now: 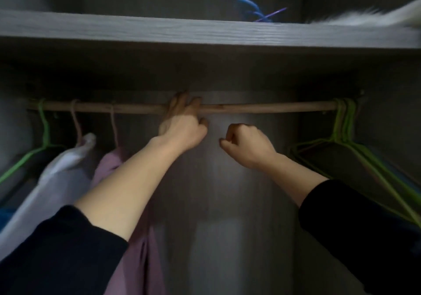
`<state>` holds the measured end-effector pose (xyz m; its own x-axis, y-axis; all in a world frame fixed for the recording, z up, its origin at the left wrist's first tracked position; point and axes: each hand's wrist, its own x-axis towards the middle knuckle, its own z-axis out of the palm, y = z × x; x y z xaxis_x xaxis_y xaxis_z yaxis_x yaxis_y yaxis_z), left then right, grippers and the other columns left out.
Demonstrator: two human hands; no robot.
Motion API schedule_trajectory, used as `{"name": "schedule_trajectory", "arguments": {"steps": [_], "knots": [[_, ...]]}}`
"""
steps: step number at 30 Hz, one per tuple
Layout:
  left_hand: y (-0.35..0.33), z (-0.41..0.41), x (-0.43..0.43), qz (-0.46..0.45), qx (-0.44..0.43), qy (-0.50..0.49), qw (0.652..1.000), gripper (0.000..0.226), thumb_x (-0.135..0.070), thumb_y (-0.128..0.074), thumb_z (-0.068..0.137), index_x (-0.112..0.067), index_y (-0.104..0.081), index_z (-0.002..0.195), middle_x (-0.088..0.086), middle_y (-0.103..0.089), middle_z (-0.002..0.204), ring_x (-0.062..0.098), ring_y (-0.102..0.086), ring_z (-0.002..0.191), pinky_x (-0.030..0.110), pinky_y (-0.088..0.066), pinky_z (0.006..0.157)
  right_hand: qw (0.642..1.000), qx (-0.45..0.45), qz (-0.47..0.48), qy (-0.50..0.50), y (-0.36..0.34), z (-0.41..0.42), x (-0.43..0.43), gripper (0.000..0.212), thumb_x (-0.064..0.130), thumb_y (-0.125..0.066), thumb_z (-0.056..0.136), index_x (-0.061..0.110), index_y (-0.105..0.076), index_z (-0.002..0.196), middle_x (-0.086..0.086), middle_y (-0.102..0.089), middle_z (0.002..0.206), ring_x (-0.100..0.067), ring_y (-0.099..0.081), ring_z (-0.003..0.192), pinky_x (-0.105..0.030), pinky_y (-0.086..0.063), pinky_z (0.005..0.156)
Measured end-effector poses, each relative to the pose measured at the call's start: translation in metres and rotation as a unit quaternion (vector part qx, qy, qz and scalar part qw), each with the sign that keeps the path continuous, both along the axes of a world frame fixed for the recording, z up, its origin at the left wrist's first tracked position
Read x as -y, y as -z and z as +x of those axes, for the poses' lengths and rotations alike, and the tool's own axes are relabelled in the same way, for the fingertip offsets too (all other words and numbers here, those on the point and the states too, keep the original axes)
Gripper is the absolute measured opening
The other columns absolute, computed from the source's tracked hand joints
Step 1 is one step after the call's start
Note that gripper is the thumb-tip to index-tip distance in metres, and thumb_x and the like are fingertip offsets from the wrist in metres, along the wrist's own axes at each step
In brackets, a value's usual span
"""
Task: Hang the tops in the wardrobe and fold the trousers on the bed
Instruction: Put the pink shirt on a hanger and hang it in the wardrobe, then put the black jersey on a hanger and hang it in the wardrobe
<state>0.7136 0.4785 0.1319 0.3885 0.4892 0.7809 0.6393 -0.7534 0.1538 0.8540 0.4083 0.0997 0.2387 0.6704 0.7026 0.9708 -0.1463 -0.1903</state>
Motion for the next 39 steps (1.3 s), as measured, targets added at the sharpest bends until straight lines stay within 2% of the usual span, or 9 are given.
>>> {"name": "schedule_trajectory", "arguments": {"steps": [5, 11, 16, 20, 23, 28, 31, 36, 39], "knots": [[0.003, 0.063, 0.024, 0.044, -0.01, 0.053, 0.998, 0.057, -0.027, -0.051, 0.091, -0.018, -0.034, 0.145, 0.011, -0.031, 0.15, 0.029, -0.023, 0.139, 0.033, -0.015, 0.114, 0.995, 0.051, -0.01, 0.087, -0.004, 0.05, 0.059, 0.021, 0.036, -0.054, 0.091, 0.016, -0.055, 0.086, -0.004, -0.056, 0.089, -0.024, -0.053, 0.078, -0.03, -0.039, 0.065], [0.007, 0.115, 0.031, 0.029, -0.047, 0.044, 0.998, 0.06, -0.031, -0.048, 0.093, -0.024, -0.026, 0.149, 0.012, -0.026, 0.153, 0.038, -0.014, 0.141, 0.045, -0.006, 0.117, 0.979, 0.097, -0.025, 0.175, -0.002, 0.107, 0.107, 0.025, 0.03, -0.056, 0.088, 0.011, -0.058, 0.104, -0.009, -0.057, 0.111, -0.031, -0.054, 0.108, -0.037, -0.045, 0.077], [0.016, 0.134, 0.026, 0.08, -0.035, 0.029, 0.996, 0.062, -0.026, -0.053, 0.088, -0.025, -0.032, 0.147, 0.017, -0.034, 0.144, 0.049, -0.016, 0.135, 0.055, -0.005, 0.114, 0.949, 0.155, -0.063, 0.268, 0.001, 0.135, 0.131, 0.023, 0.02, -0.052, 0.091, 0.01, -0.055, 0.112, -0.011, -0.061, 0.111, -0.032, -0.055, 0.106, -0.035, -0.039, 0.066], [0.021, 0.134, 0.015, 0.113, -0.039, 0.038, 0.992, 0.066, -0.028, -0.04, 0.08, -0.021, -0.038, 0.145, 0.025, -0.04, 0.14, 0.056, -0.023, 0.13, 0.059, -0.014, 0.112, 0.939, 0.149, -0.103, 0.292, 0.01, 0.143, 0.13, 0.018, 0.008, -0.05, 0.091, 0.008, -0.061, 0.105, -0.012, -0.065, 0.106, -0.031, -0.058, 0.102, -0.035, -0.043, 0.068], [0.024, 0.135, 0.008, 0.129, -0.022, 0.043, 0.991, 0.068, -0.026, -0.042, 0.073, -0.018, -0.046, 0.14, 0.029, -0.046, 0.134, 0.06, -0.031, 0.123, 0.063, -0.02, 0.106, 0.946, 0.121, -0.098, 0.285, 0.01, 0.143, 0.125, 0.015, 0.014, -0.054, 0.091, 0.009, -0.063, 0.102, -0.012, -0.065, 0.105, -0.032, -0.061, 0.099, -0.035, -0.044, 0.068], [0.027, 0.138, 0.002, 0.154, 0.003, 0.047, 0.987, 0.065, -0.023, -0.047, 0.071, -0.014, -0.053, 0.134, 0.03, -0.052, 0.125, 0.061, -0.037, 0.115, 0.067, -0.029, 0.101, 0.973, -0.048, -0.037, 0.221, 0.002, 0.13, 0.117, 0.013, 0.016, -0.055, 0.09, 0.006, -0.058, 0.096, -0.018, -0.063, 0.104, -0.038, -0.061, 0.099, -0.037, -0.048, 0.071], [0.027, 0.137, 0.002, 0.156, 0.004, 0.049, 0.987, 0.065, -0.023, -0.047, 0.071, -0.014, -0.053, 0.135, 0.031, -0.051, 0.125, 0.062, -0.036, 0.116, 0.067, -0.029, 0.102, 0.979, -0.078, -0.006, 0.188, -0.006, 0.122, 0.107, 0.017, 0.016, -0.051, 0.092, 0.003, -0.058, 0.101, -0.02, -0.062, 0.107, -0.04, -0.06, 0.102, -0.041, -0.051, 0.077], [0.025, 0.134, 0.01, 0.138, -0.02, 0.03, 0.99, 0.066, -0.034, -0.036, 0.081, -0.021, -0.036, 0.146, 0.024, -0.037, 0.144, 0.055, -0.022, 0.132, 0.057, -0.015, 0.113, 0.975, -0.151, 0.053, 0.153, -0.013, 0.111, 0.088, 0.029, 0.033, -0.049, 0.096, 0.006, -0.058, 0.103, -0.017, -0.062, 0.109, -0.038, -0.059, 0.102, -0.04, -0.05, 0.082], [0.025, 0.132, 0.012, 0.127, -0.054, 0.021, 0.99, 0.06, -0.038, -0.036, 0.095, -0.025, -0.019, 0.151, 0.019, -0.023, 0.153, 0.05, -0.011, 0.137, 0.054, -0.007, 0.115, 0.973, -0.174, 0.083, 0.126, -0.004, 0.102, 0.088, 0.026, 0.033, -0.047, 0.096, 0.014, -0.057, 0.081, -0.011, -0.064, 0.089, -0.034, -0.061, 0.089, -0.038, -0.05, 0.074]]}}
